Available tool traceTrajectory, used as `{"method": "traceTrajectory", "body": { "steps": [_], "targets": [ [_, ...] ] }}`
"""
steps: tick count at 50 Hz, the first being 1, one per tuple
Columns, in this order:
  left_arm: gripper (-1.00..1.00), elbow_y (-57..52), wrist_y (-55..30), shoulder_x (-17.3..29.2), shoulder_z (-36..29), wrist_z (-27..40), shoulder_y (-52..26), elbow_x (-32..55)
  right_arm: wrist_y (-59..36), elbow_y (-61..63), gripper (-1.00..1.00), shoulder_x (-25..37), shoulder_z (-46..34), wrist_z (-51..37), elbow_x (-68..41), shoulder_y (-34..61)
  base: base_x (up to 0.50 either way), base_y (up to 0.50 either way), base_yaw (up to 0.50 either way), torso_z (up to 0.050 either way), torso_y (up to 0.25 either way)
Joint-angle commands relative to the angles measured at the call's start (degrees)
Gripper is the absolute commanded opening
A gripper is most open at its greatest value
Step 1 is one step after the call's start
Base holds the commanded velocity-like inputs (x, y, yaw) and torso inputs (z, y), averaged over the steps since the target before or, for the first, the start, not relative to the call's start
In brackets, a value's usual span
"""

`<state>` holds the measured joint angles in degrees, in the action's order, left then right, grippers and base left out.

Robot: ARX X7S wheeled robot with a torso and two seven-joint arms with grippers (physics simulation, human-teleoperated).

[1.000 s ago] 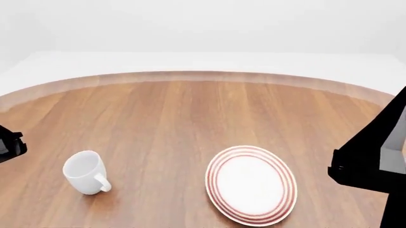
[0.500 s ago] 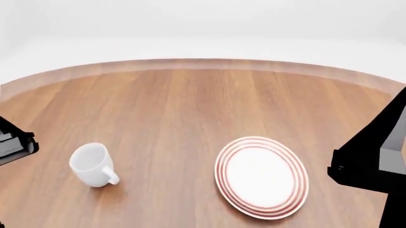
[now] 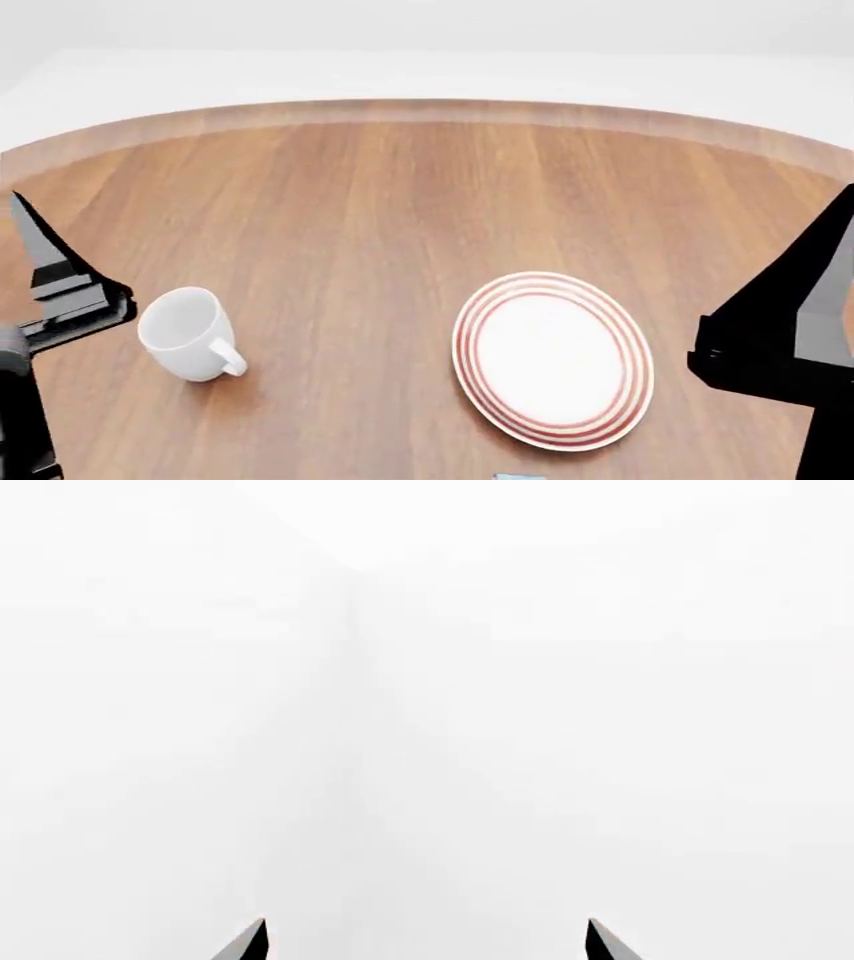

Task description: Pick up the white mug and put it on the plate, and put the chocolate pudding to the right of the plate.

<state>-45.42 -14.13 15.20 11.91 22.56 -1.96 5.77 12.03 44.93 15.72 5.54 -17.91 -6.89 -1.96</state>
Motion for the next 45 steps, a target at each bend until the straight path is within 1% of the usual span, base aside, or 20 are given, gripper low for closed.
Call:
{"method": "traceTrajectory", "body": {
  "steps": [1,6,10,11,13,16,22,27,31,34,36,37,39,40,42,44,45],
  "targets": [
    [1.0,-1.22,-17.15,-3.89,-1.59,-0.37,-2.41,7.85,0.23,-0.01,1.0,-0.69,1.13,0.93,0.91,-0.23,0.0,0.0,0.0,0.0,0.0],
    [1.0,-2.29,-24.67,-5.14,-2.76,1.93,-3.73,9.75,0.04,-0.02,1.0,-0.52,1.16,0.73,0.74,-0.12,0.0,0.0,0.0,0.0,0.0],
    [1.0,-2.54,-28.26,-5.44,-4.03,3.03,-4.5,10.39,-0.05,0.04,1.0,-0.39,1.17,0.57,0.65,-0.08,0.0,0.0,0.0,0.0,0.0],
    [1.0,-3.37,-31.56,-5.28,-5.02,4.35,-5.08,9.92,-0.15,0.06,1.0,-0.36,1.17,0.53,0.57,-0.06,0.0,0.0,0.0,0.0,0.0],
    [1.0,-3.43,-34.83,-5.62,-5.82,5.39,-5.83,10.19,-0.22,0.11,1.0,-0.28,1.15,0.47,0.54,-0.02,0.0,0.0,0.0,0.0,0.0],
    [1.0,-2.77,-35.74,-5.93,-7.71,6.97,-6.04,8.86,-0.3,0.09,1.0,-0.2,1.11,0.37,0.49,-0.04,0.0,0.0,0.0,0.0,0.0],
    [1.0,-1.79,-41.62,-7.28,-10.54,10.1,-7.42,8.21,-0.31,-0.05,1.0,-0.07,0.92,0.23,0.48,-0.08,0.0,0.0,0.0,0.0,0.0],
    [1.0,-1.42,-45.27,-8.4,-11.4,11.37,-8.67,8.87,-0.35,-0.02,1.0,0.04,0.84,0.06,0.45,-0.12,0.0,0.0,0.0,0.0,0.0],
    [1.0,-0.78,-52.7,-9.73,-11.95,13.69,-12.11,9.25,-0.42,0.18,1.0,0.2,0.72,0.01,0.45,-0.14,0.0,0.0,0.0,0.0,0.0],
    [1.0,0.0,-55.86,-10.94,-11.99,15.07,-14.53,9.47,-0.46,0.21,1.0,0.24,0.5,-0.04,0.53,-0.15,0.0,0.0,0.0,0.0,0.0],
    [1.0,0.98,-59.54,-12.84,-11.05,16.07,-16.43,10.34,-0.45,0.24,1.0,0.32,0.43,-0.03,0.41,-0.16,0.0,0.0,0.0,0.0,0.0],
    [1.0,2.36,-61.62,-13.53,-11.69,17.5,-17.58,9.94,-0.4,0.23,1.0,0.38,0.4,-0.02,0.4,-0.17,0.0,0.0,0.0,0.0,0.0],
    [1.0,3.68,-63.17,-14.88,-11.41,18.83,-18.6,11.39,-0.32,0.11,1.0,0.42,0.39,-0.08,0.36,-0.2,0.0,0.0,0.0,0.0,0.0],
    [1.0,3.91,-63.86,-14.81,-11.75,19.97,-19.02,11.79,-0.32,0.11,1.0,0.42,0.39,-0.08,0.36,-0.2,0.0,0.0,0.0,0.0,0.0],
    [1.0,4.88,-65.1,-15.02,-11.39,24.96,-20.02,15.36,-0.13,-0.01,1.0,0.42,0.26,-0.08,0.43,-0.25,0.0,0.0,0.0,0.0,0.0],
    [1.0,6.65,-66.37,-15.12,-9.41,31.41,-20.58,22.87,-0.2,0.07,1.0,0.5,0.2,-0.12,0.42,-0.24,0.0,0.0,0.0,0.0,0.0],
    [1.0,7.46,-66.27,-15.09,-9.31,34.7,-20.9,24.61,-0.31,0.16,1.0,0.53,0.25,-0.19,0.34,-0.22,0.0,0.0,0.0,0.0,0.0]
  ]
}}
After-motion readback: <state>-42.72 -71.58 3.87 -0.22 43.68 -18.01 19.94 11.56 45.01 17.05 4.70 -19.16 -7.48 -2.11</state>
